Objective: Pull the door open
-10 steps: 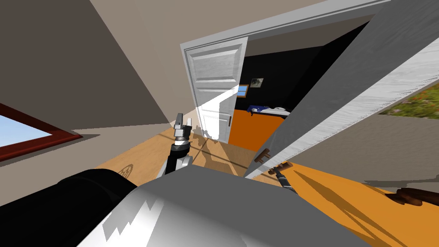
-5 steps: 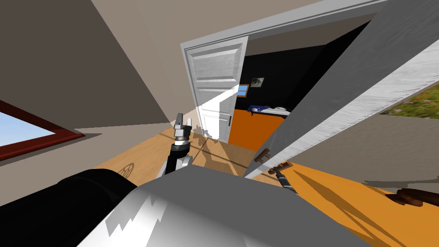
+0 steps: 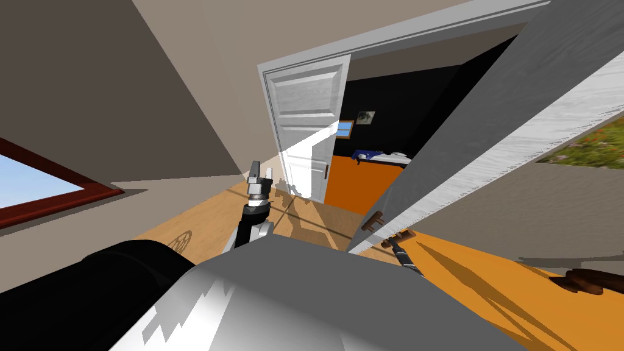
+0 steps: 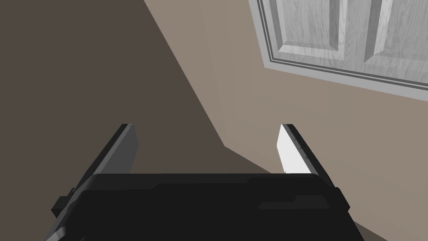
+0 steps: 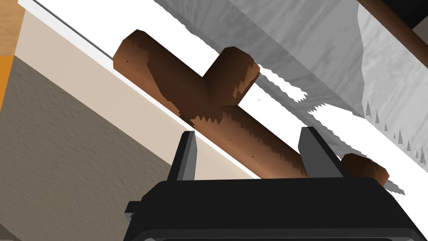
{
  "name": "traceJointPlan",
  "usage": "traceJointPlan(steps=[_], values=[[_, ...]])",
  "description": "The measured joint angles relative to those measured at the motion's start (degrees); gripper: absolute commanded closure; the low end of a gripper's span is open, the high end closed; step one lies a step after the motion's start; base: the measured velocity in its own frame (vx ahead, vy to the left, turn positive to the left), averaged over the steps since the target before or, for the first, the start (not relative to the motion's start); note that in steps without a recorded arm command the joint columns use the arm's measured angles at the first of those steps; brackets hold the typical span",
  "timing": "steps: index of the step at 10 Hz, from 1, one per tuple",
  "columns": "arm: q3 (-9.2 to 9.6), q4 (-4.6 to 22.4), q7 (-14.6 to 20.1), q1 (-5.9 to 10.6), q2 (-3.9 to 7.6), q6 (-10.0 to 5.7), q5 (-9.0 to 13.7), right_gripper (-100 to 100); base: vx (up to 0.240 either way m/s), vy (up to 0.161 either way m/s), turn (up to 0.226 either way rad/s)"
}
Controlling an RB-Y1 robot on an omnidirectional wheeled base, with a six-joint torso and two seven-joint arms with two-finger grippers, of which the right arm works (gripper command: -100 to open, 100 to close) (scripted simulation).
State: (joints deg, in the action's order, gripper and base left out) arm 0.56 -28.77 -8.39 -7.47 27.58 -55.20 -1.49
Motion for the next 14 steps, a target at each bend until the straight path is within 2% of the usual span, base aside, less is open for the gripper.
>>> traceJointPlan(steps=[1,3,5,7,8,9,11,13,14], values=[[-0.04,-0.9,0.0,-0.53,0.05,0.34,0.0,100,0.000,0.000,0.000],[-0.05,-1.3,0.0,-0.58,0.00,0.67,0.0,100,0.000,0.000,0.000],[0.02,-0.2,0.1,-0.08,0.04,0.20,0.0,100,-0.020,-0.012,0.023],[0.37,-0.1,0.6,0.14,0.34,0.02,-0.1,100,-0.048,-0.044,0.025],[0.43,-0.9,0.6,-0.29,0.47,0.31,-0.1,100,-0.025,-0.049,0.010],[0.63,0.2,0.7,0.28,0.42,-0.11,-0.3,100,-0.017,-0.029,0.016],[0.77,0.1,0.8,0.26,0.53,-0.07,-0.3,100,-0.003,-0.002,0.001],[0.77,-0.2,0.9,0.07,0.64,0.00,-0.3,100,0.000,0.000,0.000],[0.70,-1.2,0.8,-0.48,0.64,0.40,-0.3,100,0.000,0.000,0.000]])
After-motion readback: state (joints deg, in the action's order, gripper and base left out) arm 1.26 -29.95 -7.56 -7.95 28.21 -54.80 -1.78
